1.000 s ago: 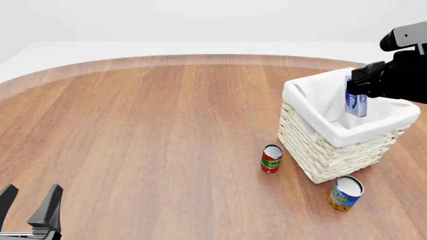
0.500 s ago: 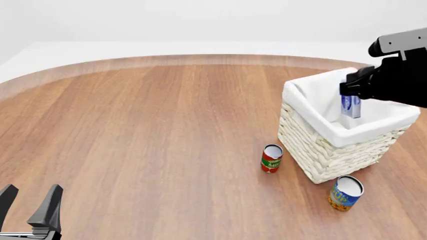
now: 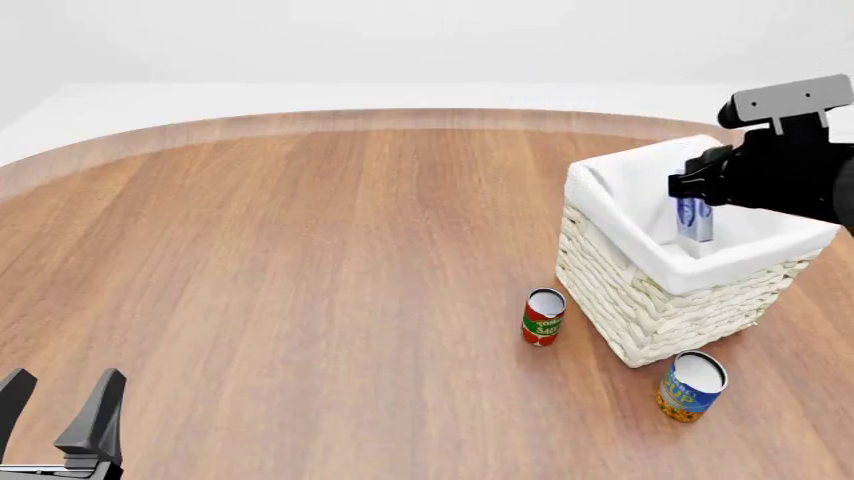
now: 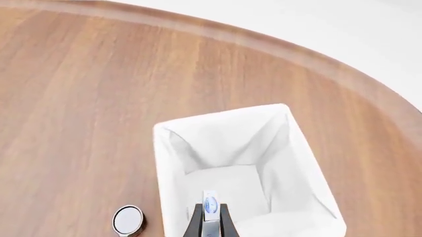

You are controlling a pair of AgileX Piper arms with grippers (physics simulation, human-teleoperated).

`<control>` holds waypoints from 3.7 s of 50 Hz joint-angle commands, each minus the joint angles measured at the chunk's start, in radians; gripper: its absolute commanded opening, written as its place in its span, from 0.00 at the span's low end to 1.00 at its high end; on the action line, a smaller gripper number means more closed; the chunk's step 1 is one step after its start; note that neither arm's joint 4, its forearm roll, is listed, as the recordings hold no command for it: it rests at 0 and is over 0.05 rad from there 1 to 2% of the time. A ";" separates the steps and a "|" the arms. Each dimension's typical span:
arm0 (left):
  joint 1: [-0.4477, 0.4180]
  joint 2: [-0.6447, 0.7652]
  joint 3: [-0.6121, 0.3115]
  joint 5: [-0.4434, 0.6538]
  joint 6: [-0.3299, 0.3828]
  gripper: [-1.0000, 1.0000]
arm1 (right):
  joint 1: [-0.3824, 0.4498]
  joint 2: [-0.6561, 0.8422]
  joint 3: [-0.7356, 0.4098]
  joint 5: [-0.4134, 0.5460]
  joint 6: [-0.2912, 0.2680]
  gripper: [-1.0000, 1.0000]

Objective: Pick up the alphabet soup and the cream cheese box, and put them in the basket.

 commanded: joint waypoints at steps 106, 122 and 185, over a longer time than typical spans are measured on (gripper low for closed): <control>0.000 0.000 0.000 0.000 0.000 1.00 | -0.071 0.091 0.013 -0.086 -0.031 1.00; 0.000 0.000 0.000 0.000 0.000 1.00 | -0.082 0.008 0.052 -0.062 -0.066 1.00; 0.000 0.000 0.000 0.000 0.000 1.00 | 0.018 -0.525 0.240 0.209 0.008 1.00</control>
